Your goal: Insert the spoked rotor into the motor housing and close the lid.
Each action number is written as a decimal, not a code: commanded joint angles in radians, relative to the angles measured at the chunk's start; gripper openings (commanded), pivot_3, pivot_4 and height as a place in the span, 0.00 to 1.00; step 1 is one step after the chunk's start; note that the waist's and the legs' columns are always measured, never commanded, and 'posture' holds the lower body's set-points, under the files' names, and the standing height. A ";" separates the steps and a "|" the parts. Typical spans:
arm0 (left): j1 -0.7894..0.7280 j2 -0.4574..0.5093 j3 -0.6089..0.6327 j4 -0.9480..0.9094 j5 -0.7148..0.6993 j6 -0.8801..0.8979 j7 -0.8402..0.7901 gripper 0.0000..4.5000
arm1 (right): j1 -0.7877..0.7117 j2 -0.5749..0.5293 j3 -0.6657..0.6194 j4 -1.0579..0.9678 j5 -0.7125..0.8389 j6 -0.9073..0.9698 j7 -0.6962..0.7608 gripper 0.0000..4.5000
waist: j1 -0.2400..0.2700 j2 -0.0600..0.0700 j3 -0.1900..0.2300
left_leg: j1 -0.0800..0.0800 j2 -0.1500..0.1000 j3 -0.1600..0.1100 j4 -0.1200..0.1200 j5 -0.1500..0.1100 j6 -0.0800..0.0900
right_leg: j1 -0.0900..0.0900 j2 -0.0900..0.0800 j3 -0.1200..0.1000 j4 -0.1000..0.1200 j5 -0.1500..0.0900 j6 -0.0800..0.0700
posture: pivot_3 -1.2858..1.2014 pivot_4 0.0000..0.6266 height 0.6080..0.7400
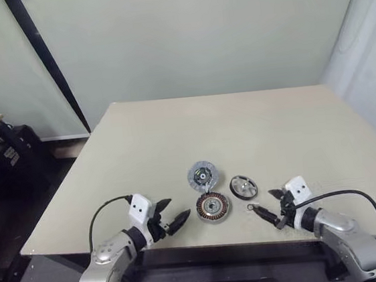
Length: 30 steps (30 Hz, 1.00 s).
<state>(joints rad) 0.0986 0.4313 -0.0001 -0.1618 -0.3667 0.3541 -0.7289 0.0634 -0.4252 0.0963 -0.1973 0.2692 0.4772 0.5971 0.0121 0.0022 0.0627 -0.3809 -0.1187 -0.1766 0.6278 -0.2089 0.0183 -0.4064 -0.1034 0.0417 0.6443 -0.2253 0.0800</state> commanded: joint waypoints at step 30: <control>0.003 0.026 -0.036 -0.012 0.021 -0.024 -0.070 0.92 | -0.128 0.066 0.121 0.208 -0.163 -0.014 -0.039 0.72 | 0.000 0.000 0.000 | 0.002 0.001 0.001 0.000 0.000 0.000 | 0.000 0.001 0.000 -0.001 0.000 0.000 | 0.52 0.00 1.00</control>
<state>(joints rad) 0.1151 0.4579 -0.0325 -0.1580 -0.3482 0.3490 -0.8010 -0.0655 -0.3551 0.2122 0.0192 0.1143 0.4693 0.5486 0.0119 0.0025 0.0624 -0.3788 -0.1181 -0.1761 0.6275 -0.2090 0.0183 -0.4064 -0.1027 0.0415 0.6433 -0.2251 0.0798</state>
